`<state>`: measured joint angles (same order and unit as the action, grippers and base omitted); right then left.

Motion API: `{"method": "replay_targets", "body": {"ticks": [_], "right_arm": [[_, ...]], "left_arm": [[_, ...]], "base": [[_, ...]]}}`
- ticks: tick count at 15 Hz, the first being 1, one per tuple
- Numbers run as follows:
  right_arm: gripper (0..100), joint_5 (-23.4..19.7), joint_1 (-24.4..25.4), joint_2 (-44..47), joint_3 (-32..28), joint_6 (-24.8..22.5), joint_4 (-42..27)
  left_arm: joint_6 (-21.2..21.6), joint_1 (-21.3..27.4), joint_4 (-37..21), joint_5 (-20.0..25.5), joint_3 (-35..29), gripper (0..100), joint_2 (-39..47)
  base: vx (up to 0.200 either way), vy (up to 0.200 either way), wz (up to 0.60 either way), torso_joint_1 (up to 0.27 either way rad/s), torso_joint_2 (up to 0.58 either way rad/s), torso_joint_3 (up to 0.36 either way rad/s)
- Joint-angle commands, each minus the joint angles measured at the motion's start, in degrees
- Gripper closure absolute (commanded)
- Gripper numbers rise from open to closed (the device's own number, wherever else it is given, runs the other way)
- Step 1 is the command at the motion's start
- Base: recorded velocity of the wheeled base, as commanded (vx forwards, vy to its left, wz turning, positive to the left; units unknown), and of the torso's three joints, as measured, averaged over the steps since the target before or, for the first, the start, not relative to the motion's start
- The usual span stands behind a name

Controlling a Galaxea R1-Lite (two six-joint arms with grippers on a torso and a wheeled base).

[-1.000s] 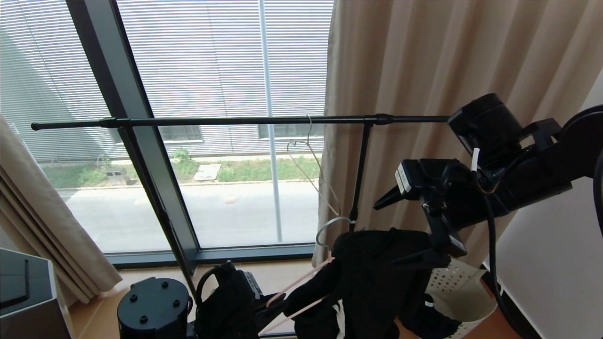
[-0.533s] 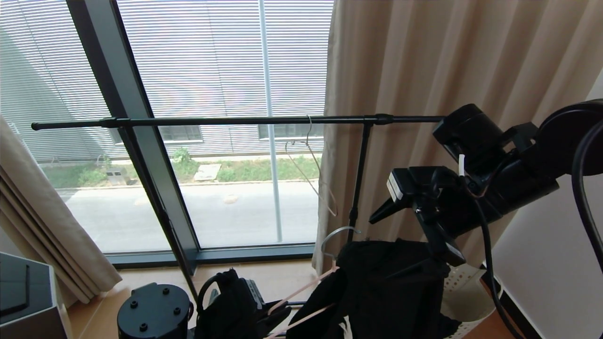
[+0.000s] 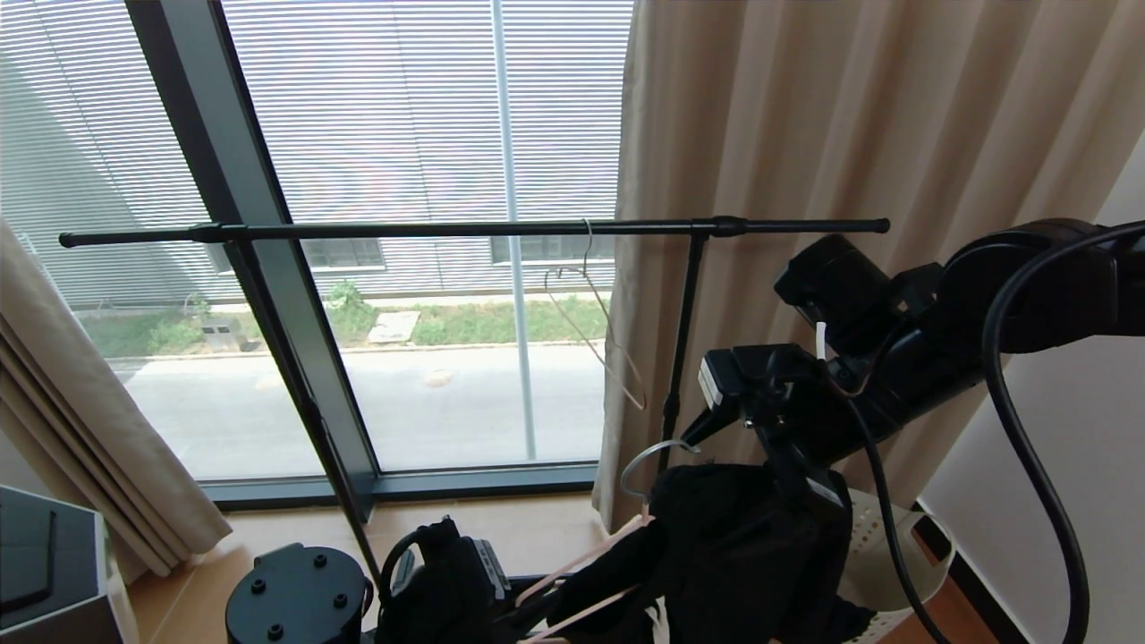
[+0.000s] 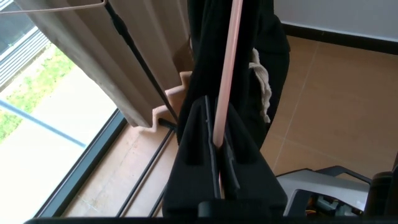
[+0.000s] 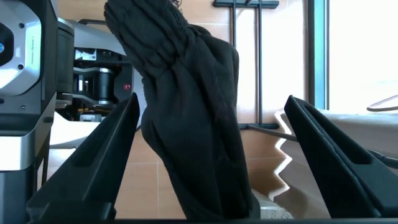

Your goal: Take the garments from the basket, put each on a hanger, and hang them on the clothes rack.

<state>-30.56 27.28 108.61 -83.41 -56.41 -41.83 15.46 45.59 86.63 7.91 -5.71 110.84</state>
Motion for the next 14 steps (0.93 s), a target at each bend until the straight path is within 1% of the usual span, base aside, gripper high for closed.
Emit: {"method": "replay_targets", "body": {"ticks": [1,7,8,14], "right_arm": [[0,0.0,0.1,1.8,0.0,0.0,0.0],[0,0.1,0.1,2.0,0.0,0.0,0.0],[100,0.1,0.1,2.0,0.0,-0.1,0.0],[100,0.0,0.1,2.4,0.2,-0.1,-0.1]], "left_arm": [[0.0,0.3,0.0,0.0,0.0,100,0.0],[0.0,0.3,0.0,0.0,0.0,100,0.0],[0.0,0.3,-0.1,0.0,-0.1,100,0.0],[-0.1,0.3,0.0,0.0,-0.1,100,0.4]], "base": [[0.000,0.000,0.00,0.000,0.00,0.000],[0.000,0.000,0.00,0.000,0.00,0.000],[0.000,0.000,0.00,0.000,0.00,0.000],[0.000,0.000,0.00,0.000,0.00,0.000]]}}
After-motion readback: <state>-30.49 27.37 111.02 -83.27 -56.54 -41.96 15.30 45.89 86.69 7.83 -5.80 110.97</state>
